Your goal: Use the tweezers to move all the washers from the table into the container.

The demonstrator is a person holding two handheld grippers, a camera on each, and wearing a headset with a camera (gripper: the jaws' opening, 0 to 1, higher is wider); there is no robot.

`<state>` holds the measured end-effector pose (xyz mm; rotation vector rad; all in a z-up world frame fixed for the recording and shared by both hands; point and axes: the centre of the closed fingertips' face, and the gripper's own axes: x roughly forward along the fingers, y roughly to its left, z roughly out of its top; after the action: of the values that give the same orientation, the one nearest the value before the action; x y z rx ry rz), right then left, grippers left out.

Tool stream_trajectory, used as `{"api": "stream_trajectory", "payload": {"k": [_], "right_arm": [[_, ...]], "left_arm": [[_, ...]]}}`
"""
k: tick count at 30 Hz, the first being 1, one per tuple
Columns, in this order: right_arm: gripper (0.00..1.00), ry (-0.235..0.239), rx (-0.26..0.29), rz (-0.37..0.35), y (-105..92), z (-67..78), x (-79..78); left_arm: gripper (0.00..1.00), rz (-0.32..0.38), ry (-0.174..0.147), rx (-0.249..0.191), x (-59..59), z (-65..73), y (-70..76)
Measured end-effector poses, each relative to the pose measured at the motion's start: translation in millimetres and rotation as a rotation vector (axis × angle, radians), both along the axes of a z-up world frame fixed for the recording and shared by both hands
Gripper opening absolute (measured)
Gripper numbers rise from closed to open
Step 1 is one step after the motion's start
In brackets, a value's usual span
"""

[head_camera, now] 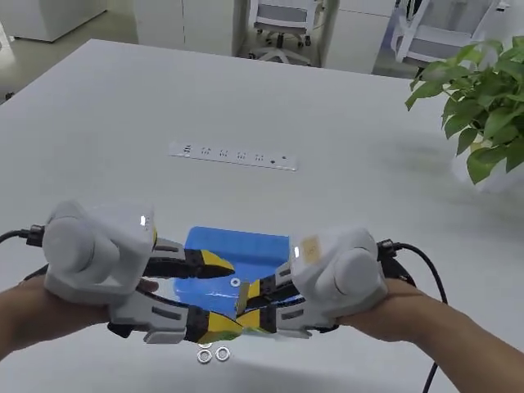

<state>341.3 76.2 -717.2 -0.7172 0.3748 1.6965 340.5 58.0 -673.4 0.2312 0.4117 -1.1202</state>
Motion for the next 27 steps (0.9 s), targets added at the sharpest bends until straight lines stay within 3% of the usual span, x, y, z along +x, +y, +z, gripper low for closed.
{"api": "stream_trajectory", "payload": {"k": [10,15,27], "right_arm": [[0.09,-0.002,0.018,-0.028,-2.8,17.6,15.6],[0.09,-0.021,0.03,-0.051,-3.2,23.0,28.8],[0.09,-0.055,0.032,-0.104,-1.2,18.1,54.9]], "left_arm": [[0.81,0.093,0.011,-0.034,3.2,-0.2,13.0],[0.86,0.121,0.01,-0.039,4.4,-0.6,18.7],[0.95,0.145,0.015,-0.052,6.5,-0.6,25.5]]}}
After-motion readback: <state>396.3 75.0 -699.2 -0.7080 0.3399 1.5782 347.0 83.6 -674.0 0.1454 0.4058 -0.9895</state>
